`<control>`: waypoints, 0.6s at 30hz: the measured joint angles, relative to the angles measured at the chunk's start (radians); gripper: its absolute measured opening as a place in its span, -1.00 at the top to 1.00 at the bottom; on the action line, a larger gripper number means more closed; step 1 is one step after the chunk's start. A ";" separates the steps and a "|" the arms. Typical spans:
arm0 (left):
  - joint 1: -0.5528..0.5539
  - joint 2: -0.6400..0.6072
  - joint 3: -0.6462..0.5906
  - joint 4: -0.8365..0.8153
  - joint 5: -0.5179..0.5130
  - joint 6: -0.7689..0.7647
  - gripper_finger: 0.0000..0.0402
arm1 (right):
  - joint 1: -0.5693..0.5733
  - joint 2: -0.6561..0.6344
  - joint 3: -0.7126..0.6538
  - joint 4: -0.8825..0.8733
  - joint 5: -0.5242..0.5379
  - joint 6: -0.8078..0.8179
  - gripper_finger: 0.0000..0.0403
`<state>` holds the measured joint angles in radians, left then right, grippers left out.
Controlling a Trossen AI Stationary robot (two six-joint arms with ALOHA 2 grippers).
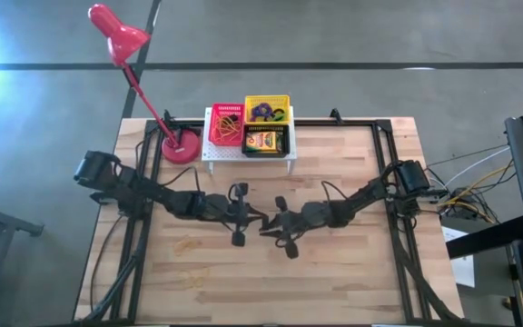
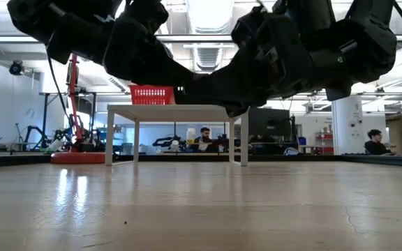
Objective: Pick & Place Office Desk Supplies
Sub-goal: Put the black rubber band into the red bin on the shelf
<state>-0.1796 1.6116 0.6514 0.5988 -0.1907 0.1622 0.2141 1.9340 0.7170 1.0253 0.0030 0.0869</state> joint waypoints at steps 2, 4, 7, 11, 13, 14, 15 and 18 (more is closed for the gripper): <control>-0.008 -0.006 0.003 -0.002 -0.016 -0.002 0.98 | -0.001 -0.001 0.000 -0.023 0.001 0.036 0.64; -0.022 -0.017 0.005 -0.011 -0.022 0.006 0.98 | -0.001 -0.001 0.000 -0.041 0.001 0.050 0.50; -0.047 -0.036 0.005 -0.047 -0.028 0.028 0.99 | 0.000 -0.002 0.001 -0.061 0.000 0.049 0.31; -0.087 -0.048 0.025 -0.164 -0.041 0.048 0.99 | -0.003 -0.005 -0.001 -0.066 0.031 0.048 0.16; -0.102 -0.048 0.040 -0.237 -0.042 0.046 0.99 | -0.002 -0.018 -0.003 -0.076 0.055 0.032 0.13; -0.109 -0.048 0.045 -0.260 -0.043 0.040 0.99 | -0.002 -0.031 -0.005 -0.087 0.060 0.020 0.13; -0.116 -0.048 0.046 -0.278 -0.053 0.032 0.99 | -0.002 -0.045 -0.005 -0.100 0.067 0.013 0.12; -0.129 -0.047 0.046 -0.289 -0.081 0.024 0.99 | -0.002 -0.104 -0.012 -0.182 0.074 0.012 0.12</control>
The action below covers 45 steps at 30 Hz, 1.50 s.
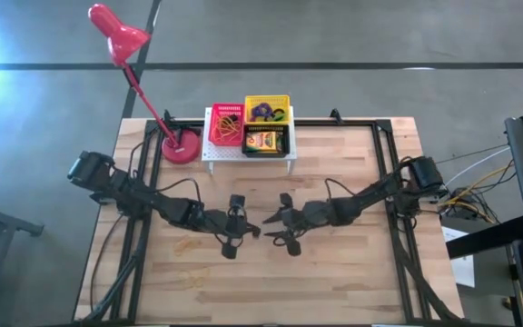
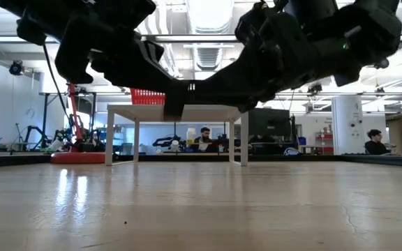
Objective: Pick & Place Office Desk Supplies
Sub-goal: Put the black rubber band into the red bin on the shelf, then put the top yellow rubber band into the red bin on the shelf
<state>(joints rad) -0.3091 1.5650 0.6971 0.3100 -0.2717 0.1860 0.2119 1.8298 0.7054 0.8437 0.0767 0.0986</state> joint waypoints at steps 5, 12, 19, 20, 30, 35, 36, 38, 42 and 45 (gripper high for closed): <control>-0.005 -0.010 0.006 -0.059 -0.113 -0.010 0.99 | 0.019 -0.108 -0.004 -0.223 0.002 -0.001 0.15; 0.053 -0.177 0.160 -0.513 -0.621 -0.181 0.99 | 0.039 -0.138 -0.007 -0.236 0.097 -0.027 0.21; 0.445 -0.260 0.355 -0.733 -0.389 -0.171 0.98 | 0.039 -0.077 -0.007 -0.089 0.136 -0.085 0.20; 0.508 -0.257 0.362 -0.730 -0.331 -0.147 0.98 | 0.039 -0.068 -0.007 -0.074 0.136 -0.088 0.20; 0.947 -0.238 0.368 -0.670 0.286 -0.080 0.53 | 0.039 0.006 -0.006 -0.043 0.135 -0.049 0.27; 0.967 -0.241 0.452 -0.809 0.321 -0.108 0.11 | 0.039 0.021 -0.006 -0.036 0.135 -0.036 0.30; 0.966 -0.241 0.478 -0.859 0.322 -0.124 0.05 | 0.039 0.022 -0.006 -0.036 0.135 -0.032 0.31; 0.949 -0.241 0.538 -0.970 0.325 -0.162 -0.05 | 0.039 0.023 -0.006 -0.035 0.134 -0.027 0.32; 0.867 -0.249 0.627 -1.182 0.325 -0.208 -0.12 | 0.039 0.023 -0.006 -0.032 0.134 -0.028 0.34; 0.723 -0.285 0.606 -1.258 0.305 -0.264 -0.12 | 0.039 0.023 -0.006 -0.030 0.134 -0.029 0.34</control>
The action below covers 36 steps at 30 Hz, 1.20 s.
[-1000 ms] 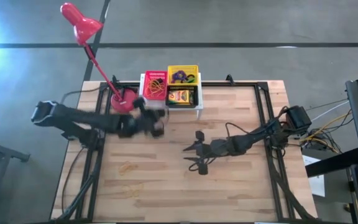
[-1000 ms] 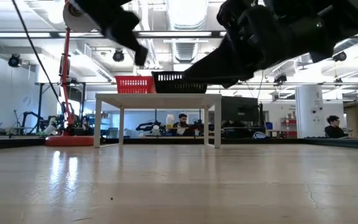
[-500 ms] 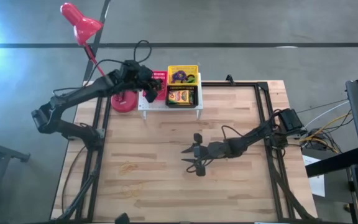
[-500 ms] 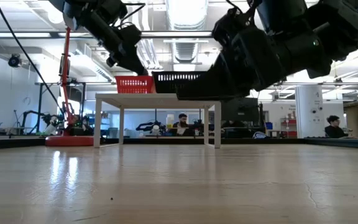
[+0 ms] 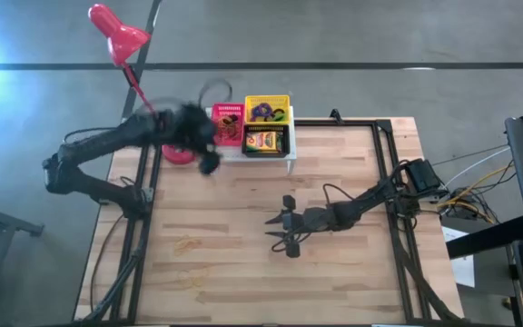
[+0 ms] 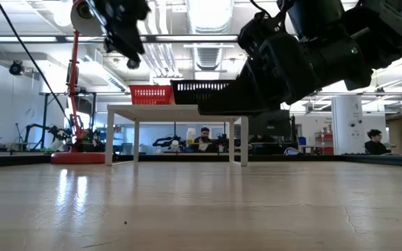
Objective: Pick & Place Office Desk Supplies
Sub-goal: Put the top yellow rubber band into the red bin on the shelf
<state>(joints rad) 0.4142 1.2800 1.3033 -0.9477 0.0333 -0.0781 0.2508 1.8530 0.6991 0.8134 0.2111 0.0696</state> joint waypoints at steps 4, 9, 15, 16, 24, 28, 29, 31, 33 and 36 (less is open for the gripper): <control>-0.335 -0.064 -0.114 -0.007 -0.132 -0.121 -0.08 | 0.000 0.000 0.000 0.003 0.000 0.002 0.33; -0.811 -0.095 -0.323 0.011 -0.348 -0.412 -0.06 | 0.000 0.000 0.000 0.006 -0.001 -0.016 0.36; -1.251 -0.093 -0.560 0.083 -0.370 -1.244 -0.05 | 0.000 0.000 0.000 0.013 -0.002 -0.052 0.37; -1.299 -0.093 -0.591 0.080 -0.371 -1.392 -0.05 | 0.000 0.000 0.000 0.016 -0.002 -0.057 0.37; -1.397 -0.093 -0.823 0.288 -0.375 -1.741 -0.01 | 0.000 0.001 0.000 0.078 -0.001 -0.089 0.37; -1.340 -0.076 -0.900 0.459 -0.371 -1.606 0.12 | 0.000 0.001 0.000 0.091 -0.002 -0.089 0.37; -1.327 -0.067 -0.903 0.459 -0.367 -1.589 0.17 | 0.000 0.001 0.000 0.091 -0.002 -0.089 0.37; -1.297 -0.046 -0.896 0.438 -0.342 -1.568 0.30 | 0.000 0.001 0.000 0.091 -0.002 -0.089 0.37; -1.273 -0.030 -0.880 0.408 -0.333 -1.538 0.46 | 0.000 0.001 0.001 0.091 -0.002 -0.089 0.37; -1.233 -0.019 -0.853 0.374 -0.338 -1.441 0.77 | 0.000 0.001 0.001 0.089 -0.001 -0.081 0.37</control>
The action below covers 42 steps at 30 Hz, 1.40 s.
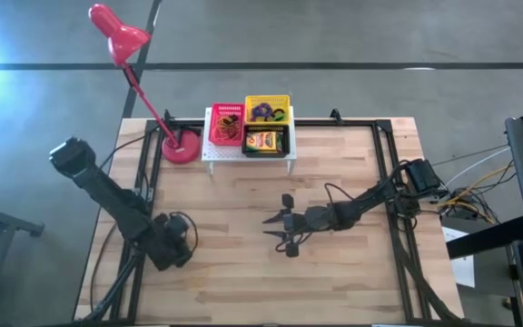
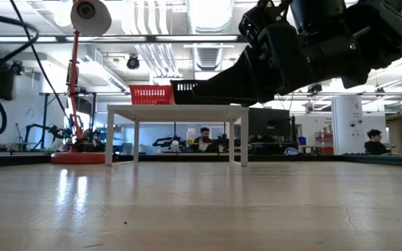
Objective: Pick & Place Office Desk Supplies
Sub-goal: Put the top yellow rubber band into the red bin on the shelf
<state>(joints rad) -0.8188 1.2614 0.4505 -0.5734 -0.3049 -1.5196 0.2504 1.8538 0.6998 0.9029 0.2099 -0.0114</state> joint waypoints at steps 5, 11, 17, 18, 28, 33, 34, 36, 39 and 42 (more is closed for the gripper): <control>0.068 0.002 0.095 0.038 -0.217 0.193 0.96 | 0.000 0.000 0.000 0.000 0.000 0.010 0.37; 0.152 0.000 0.229 0.523 -0.324 0.926 0.97 | 0.000 0.000 0.000 -0.002 0.000 0.019 0.37; 0.233 -0.002 0.363 0.833 -0.352 1.538 0.97 | 0.000 0.000 0.000 -0.004 0.000 0.041 0.37; 0.256 -0.002 0.399 0.817 -0.366 1.597 0.97 | 0.000 0.000 0.000 -0.005 0.000 0.045 0.37; 0.708 -0.003 0.704 0.473 -0.382 1.877 0.97 | 0.001 0.000 0.000 -0.008 -0.001 0.080 0.37; 1.025 -0.003 0.719 0.438 -0.291 1.867 0.97 | 0.002 0.000 0.000 -0.008 -0.001 0.087 0.37; 1.088 -0.003 0.711 0.435 -0.241 1.850 0.97 | 0.002 0.000 0.000 -0.008 -0.001 0.088 0.37; 1.210 0.004 0.689 0.432 -0.097 1.809 0.95 | 0.003 0.000 0.000 -0.008 -0.002 0.091 0.37; 1.369 0.010 0.633 0.420 0.163 1.713 0.86 | 0.006 0.000 0.000 -0.008 -0.002 0.091 0.37; 1.458 0.020 0.587 0.403 0.306 1.652 0.66 | 0.010 0.000 0.000 -0.008 -0.002 0.091 0.37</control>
<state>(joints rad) 0.6393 1.2812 1.0376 -0.1706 0.0012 0.1328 0.2600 1.8538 0.6996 0.8948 0.2074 0.0792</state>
